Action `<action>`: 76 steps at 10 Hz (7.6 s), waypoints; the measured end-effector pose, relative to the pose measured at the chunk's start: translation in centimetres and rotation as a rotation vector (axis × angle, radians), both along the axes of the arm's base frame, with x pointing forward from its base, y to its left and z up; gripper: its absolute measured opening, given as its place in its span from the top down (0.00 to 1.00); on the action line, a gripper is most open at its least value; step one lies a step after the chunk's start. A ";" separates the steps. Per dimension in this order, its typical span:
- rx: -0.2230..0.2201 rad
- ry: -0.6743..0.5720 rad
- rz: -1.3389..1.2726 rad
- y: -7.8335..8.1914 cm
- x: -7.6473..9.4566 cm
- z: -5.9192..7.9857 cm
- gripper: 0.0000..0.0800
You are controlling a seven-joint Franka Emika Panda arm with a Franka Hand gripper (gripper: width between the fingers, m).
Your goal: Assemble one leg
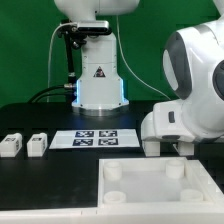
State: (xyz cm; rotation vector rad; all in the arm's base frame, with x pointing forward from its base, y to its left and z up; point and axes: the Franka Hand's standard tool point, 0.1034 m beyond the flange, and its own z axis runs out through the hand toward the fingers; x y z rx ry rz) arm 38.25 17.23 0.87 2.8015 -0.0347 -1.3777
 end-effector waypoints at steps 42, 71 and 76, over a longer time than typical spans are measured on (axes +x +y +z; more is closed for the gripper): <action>0.172 -1.485 0.157 -5.9 22.6 5.6 0.64; 0.195 -0.887 0.098 -5.5 24.2 8.0 0.63; -0.106 -0.821 -0.555 -6.2 24.5 7.8 0.63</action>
Offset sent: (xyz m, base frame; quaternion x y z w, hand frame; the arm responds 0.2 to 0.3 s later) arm 0.0457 -0.0239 0.0693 -0.0486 0.0422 -0.0703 0.9954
